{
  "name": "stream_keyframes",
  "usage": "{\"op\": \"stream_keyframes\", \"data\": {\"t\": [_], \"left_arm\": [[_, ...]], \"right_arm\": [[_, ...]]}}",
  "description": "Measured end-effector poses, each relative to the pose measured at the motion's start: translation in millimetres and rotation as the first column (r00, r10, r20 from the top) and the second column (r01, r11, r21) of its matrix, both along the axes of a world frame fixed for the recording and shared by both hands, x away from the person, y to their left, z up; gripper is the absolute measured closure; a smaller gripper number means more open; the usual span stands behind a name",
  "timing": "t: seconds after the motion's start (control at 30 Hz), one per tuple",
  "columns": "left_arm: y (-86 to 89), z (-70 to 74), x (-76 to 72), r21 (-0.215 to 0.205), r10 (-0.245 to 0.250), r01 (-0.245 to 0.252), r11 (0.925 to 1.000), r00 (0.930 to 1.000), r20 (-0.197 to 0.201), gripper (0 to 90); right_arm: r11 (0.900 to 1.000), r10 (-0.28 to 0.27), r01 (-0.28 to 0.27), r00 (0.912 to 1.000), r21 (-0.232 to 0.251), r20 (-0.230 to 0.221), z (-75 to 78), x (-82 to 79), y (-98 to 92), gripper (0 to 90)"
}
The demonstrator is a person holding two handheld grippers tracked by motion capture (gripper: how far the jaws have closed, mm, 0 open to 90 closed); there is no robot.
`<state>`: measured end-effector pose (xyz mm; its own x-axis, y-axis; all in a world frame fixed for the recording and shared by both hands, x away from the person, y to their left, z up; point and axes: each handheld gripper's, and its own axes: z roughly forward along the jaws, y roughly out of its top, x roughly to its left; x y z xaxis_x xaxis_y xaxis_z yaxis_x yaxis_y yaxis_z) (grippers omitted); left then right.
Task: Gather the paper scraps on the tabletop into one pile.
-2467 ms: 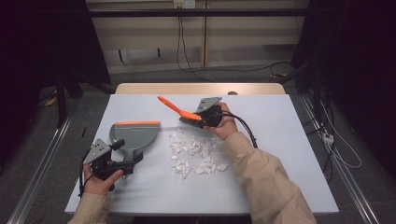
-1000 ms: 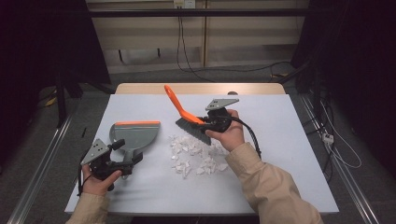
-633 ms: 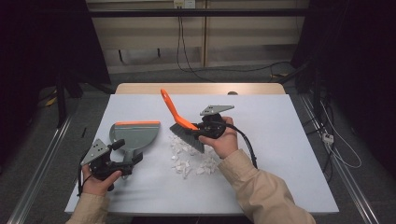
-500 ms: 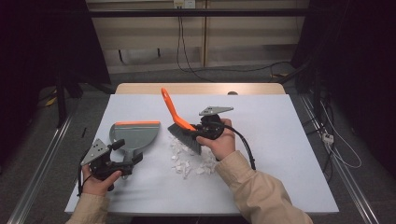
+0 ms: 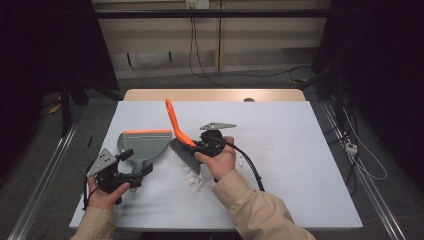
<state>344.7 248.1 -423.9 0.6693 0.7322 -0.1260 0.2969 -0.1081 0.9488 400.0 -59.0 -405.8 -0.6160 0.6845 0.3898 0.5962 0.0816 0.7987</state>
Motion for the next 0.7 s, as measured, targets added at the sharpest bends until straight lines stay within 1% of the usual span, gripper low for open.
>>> {"op": "stream_keyframes", "data": {"t": [0.07, 0.17, 0.23, 0.27, 0.3, 0.33, 0.37, 0.4, 0.5, 0.53, 0.6, 0.67, 0.7], "left_arm": [[0.2, 0.3, -0.3, 0.002, 0.0, 0.0, 1.0, 1.0, 0.001, 5.9], [0.8, 0.5, -0.5, -0.001, -0.001, 0.001, 1.0, 1.0, 0.001, 5.9], [2.0, 0.7, -0.3, 0.002, 0.001, -0.001, 1.0, 1.0, 0.002, 5.9], [2.2, 0.6, -0.2, -0.001, 0.004, -0.004, 1.0, 1.0, 0.001, 5.9], [2.5, 0.5, 0.0, -0.001, 0.005, -0.005, 1.0, 1.0, 0.0, 5.9], [2.5, 0.5, 0.0, -0.002, 0.005, -0.005, 1.0, 1.0, 0.001, 5.9], [2.5, 0.8, -0.2, -0.001, 0.004, -0.004, 1.0, 1.0, 0.0, 5.9], [2.4, 1.1, -0.5, 0.002, 0.001, -0.001, 1.0, 1.0, 0.003, 5.9], [1.9, 1.8, -1.1, 0.0, 0.0, 0.0, 1.0, 1.0, 0.007, 5.9], [2.1, 1.9, -1.0, 0.001, 0.0, 0.0, 1.0, 1.0, 0.008, 5.9], [2.1, 1.8, -0.9, -0.001, 0.002, -0.002, 1.0, 1.0, 0.006, 5.9], [1.9, 1.6, -0.7, -0.001, 0.003, -0.003, 1.0, 1.0, 0.003, 5.9], [1.4, 1.6, -0.6, -0.001, 0.004, -0.004, 1.0, 1.0, 0.005, 5.9]], "right_arm": [[1.0, -0.011, 0.011, 0.9998, 0.004, -0.018, -4.2, -1.1, 6.3, 71.7], [1.0, -0.019, 0.019, 0.9986, -0.008, -0.049, -10.9, -4.1, 14.7, 71.7], [1.0, -0.017, 0.018, 0.9971, 0.003, -0.075, -15.9, -6.9, 18.5, 71.6], [1.0, -0.016, 0.016, 0.9969, -0.005, -0.077, -18.7, -8.3, 20.3, 71.7], [1.0, -0.015, 0.014, 0.9958, -0.014, -0.091, -21.8, -9.2, 21.9, 71.7], [0.999, -0.018, 0.015, 0.995, -0.032, -0.098, -25.3, -9.8, 22.9, 71.7], [0.999, -0.023, 0.019, 0.9944, -0.039, -0.104, -28.4, -10.0, 23.1, 71.7], [0.999, -0.031, 0.026, 0.9948, -0.043, -0.098, -29.6, -9.3, 21.5, 71.7], [0.997, -0.053, 0.047, 0.9924, -0.061, -0.111, -30.2, -5.7, 12.7, 71.7], [0.997, -0.06, 0.054, 0.9924, -0.064, -0.108, -30.1, -4.2, 8.7, 71.7], [0.994, -0.078, 0.07, 0.992, -0.083, -0.099, -28.4, -1.1, -0.3, 71.7], [0.993, -0.098, 0.09, 0.99, -0.079, -0.101, -26.5, 2.1, -9.5, 71.7], [0.991, -0.109, 0.101, 0.9899, -0.086, -0.091, -24.9, 3.2, -13.4, 71.7]]}}
